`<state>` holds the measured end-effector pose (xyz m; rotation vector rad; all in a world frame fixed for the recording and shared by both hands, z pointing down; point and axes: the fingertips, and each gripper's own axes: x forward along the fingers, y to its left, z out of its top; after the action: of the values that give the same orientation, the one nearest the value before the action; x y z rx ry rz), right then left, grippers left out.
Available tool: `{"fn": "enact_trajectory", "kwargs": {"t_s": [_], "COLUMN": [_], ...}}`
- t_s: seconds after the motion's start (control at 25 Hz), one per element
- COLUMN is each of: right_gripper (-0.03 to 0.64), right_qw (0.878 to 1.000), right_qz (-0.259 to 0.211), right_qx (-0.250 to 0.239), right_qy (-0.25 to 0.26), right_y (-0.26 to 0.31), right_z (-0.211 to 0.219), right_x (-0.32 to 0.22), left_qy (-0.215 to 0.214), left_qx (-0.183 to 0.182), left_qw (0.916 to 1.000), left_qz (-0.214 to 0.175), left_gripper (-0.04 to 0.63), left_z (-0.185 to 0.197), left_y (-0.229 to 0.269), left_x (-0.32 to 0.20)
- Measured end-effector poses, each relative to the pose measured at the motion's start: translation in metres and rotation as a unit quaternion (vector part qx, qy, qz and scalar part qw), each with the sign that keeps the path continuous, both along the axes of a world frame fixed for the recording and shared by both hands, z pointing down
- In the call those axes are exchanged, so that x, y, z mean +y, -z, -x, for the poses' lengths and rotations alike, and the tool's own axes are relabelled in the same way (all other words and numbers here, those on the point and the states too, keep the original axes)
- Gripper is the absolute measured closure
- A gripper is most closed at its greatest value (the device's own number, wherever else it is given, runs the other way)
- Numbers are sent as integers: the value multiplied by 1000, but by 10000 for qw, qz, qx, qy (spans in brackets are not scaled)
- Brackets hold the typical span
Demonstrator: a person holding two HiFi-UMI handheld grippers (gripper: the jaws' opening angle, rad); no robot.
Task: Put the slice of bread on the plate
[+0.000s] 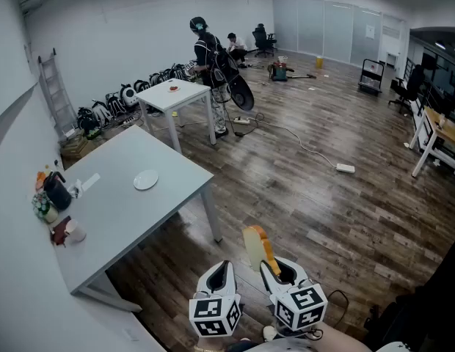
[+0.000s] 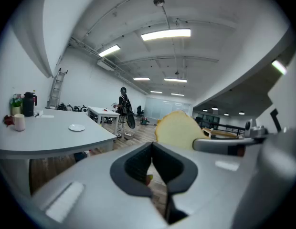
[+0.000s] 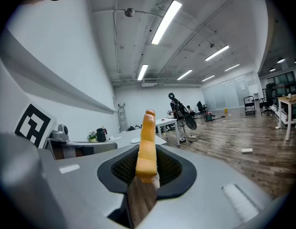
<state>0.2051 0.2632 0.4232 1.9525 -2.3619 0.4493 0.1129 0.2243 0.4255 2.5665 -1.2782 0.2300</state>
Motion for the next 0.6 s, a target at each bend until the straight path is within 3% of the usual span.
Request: {"fn": "enact_trajectory", "kwargs": {"t_s": [0.24,0.6], "right_gripper": [529,529], "right_qw": [9997,9955], "right_qz": [50,129], "right_qx": [-43,41], "right_qy": [225,938], "right_y": [-6,-14], "right_z": [49,121], "right_x": [-8,-54], "left_qy": [281,1098], "left_qx": [31,74], "left_qw": [9995,9937], "left_qz": [141,192], "left_gripper": [586,586], "left_z": [56,142], "left_y": [-12,-22], "left_x": [-2,-37]}}
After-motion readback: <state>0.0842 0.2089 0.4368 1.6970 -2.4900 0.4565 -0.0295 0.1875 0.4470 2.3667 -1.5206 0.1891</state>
